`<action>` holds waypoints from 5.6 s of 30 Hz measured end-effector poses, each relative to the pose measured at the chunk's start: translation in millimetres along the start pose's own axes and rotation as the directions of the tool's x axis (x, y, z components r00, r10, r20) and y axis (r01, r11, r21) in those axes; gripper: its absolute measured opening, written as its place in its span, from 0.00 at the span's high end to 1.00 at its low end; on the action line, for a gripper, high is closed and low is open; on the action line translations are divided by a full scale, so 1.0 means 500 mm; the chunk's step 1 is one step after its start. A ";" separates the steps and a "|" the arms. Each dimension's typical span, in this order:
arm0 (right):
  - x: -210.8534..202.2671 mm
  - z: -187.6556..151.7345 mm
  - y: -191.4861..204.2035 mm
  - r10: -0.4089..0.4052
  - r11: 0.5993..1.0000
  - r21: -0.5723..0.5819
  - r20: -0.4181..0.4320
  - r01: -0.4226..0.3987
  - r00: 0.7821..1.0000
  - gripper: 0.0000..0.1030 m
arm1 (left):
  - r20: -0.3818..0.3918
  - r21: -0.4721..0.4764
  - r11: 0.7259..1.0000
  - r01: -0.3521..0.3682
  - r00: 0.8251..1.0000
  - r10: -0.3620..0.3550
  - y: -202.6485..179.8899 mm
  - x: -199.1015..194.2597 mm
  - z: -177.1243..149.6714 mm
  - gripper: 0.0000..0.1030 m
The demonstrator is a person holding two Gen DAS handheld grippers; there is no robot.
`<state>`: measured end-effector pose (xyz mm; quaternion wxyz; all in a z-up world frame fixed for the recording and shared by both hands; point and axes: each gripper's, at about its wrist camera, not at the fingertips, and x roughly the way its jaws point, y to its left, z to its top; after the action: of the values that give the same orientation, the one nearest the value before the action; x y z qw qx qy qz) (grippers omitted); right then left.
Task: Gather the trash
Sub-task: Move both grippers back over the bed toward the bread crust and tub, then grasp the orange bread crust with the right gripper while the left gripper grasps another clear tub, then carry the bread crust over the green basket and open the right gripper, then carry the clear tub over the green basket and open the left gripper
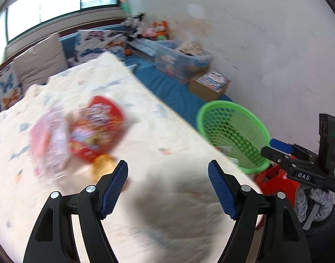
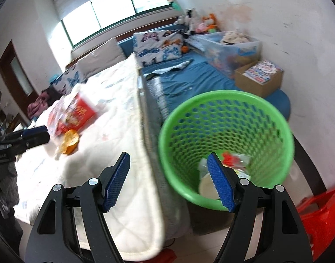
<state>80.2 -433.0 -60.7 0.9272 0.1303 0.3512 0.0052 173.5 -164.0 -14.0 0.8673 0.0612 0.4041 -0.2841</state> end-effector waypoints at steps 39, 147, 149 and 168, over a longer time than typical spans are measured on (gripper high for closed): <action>0.298 0.008 0.432 0.207 0.924 -0.260 -0.274 -0.280 0.939 0.38 | -0.002 -0.307 0.937 -0.168 0.984 0.176 0.318 -0.134 -0.168 0.29; 0.128 0.025 -0.181 -0.137 0.980 0.122 -0.142 0.154 0.980 0.60 | -0.057 0.076 0.976 0.204 0.978 -0.200 0.012 0.076 0.026 0.39; 0.145 0.029 -0.185 -0.134 0.979 0.130 -0.147 0.154 0.980 0.58 | -0.063 0.077 0.976 0.205 0.978 -0.201 0.005 0.080 0.029 0.39; 0.126 0.043 -0.194 -0.153 0.978 0.126 -0.091 0.164 0.984 0.47 | -0.101 0.118 0.963 0.243 0.967 -0.232 -0.068 0.122 0.043 0.39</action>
<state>133.9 -525.3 -109.9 0.8990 0.1633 0.3970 -0.0870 200.6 -226.8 -40.4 0.8028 0.0805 0.4265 -0.4087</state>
